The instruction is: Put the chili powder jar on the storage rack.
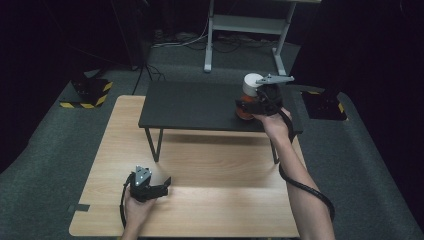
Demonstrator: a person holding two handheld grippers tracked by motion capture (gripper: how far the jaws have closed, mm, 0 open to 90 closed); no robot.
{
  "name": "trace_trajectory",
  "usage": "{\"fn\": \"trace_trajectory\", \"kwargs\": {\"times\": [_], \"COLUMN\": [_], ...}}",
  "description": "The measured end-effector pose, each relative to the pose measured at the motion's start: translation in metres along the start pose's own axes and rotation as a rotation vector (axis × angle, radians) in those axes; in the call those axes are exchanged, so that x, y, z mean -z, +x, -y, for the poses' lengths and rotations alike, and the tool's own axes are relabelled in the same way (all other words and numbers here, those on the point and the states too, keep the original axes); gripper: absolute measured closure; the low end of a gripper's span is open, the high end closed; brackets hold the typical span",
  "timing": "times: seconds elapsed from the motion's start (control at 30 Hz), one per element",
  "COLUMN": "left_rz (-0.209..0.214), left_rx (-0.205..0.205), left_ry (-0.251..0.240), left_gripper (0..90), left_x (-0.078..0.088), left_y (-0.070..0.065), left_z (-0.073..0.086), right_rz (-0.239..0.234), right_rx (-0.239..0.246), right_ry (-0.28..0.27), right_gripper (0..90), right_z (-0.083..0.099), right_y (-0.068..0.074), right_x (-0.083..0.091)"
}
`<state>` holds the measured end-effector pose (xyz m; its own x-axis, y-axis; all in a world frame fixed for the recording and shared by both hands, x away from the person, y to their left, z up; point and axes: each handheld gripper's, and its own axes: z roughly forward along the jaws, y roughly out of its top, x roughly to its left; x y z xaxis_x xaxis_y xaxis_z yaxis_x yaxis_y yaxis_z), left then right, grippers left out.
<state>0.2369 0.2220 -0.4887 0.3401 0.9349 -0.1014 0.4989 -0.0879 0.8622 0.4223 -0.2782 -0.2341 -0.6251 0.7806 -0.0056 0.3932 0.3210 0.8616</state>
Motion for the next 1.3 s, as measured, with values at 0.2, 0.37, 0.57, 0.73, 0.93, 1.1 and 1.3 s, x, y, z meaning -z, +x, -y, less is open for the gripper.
{"fn": "trace_trajectory", "kwargs": {"times": [0.2, 0.37, 0.57, 0.73, 0.93, 1.1, 1.3], "left_rz": [-0.003, -0.003, -0.004, -0.002, -0.003, -0.005, -0.009], "left_rx": [-0.001, 0.000, -0.003, -0.001, 0.000, 0.001, 0.001], "left_ry": [0.002, 0.002, 0.002, 0.002, 0.001, 0.002, 0.001], "left_gripper": [3.4, 3.4, 3.4, 3.4, 3.4, 3.4, 3.4], "left_x": [0.000, 0.000, 0.000, 0.000, 0.000, 0.000, 0.000], "left_y": [0.000, 0.000, 0.000, 0.000, 0.000, -0.001, -0.001], "left_z": [0.000, 0.000, 0.000, 0.000, 0.000, 0.000, 0.000], "right_rz": [0.003, 0.018, 0.014, 0.018, 0.018, 0.003, -0.009], "right_rx": [-0.011, -0.042, -0.021, -0.021, -0.017, 0.005, 0.026], "right_ry": [0.007, 0.004, -0.007, -0.027, -0.078, -0.098, -0.097], "right_gripper": [28.3, 11.5, 8.0, 7.7, 7.7, 7.6, 7.4], "right_z": [-0.002, 0.000, 0.010, 0.023, 0.059, 0.095, 0.149], "right_y": [0.001, 0.003, 0.002, 0.000, -0.004, -0.003, 0.002], "right_x": [0.000, 0.001, 0.012, 0.028, 0.063, 0.087, 0.102]}}
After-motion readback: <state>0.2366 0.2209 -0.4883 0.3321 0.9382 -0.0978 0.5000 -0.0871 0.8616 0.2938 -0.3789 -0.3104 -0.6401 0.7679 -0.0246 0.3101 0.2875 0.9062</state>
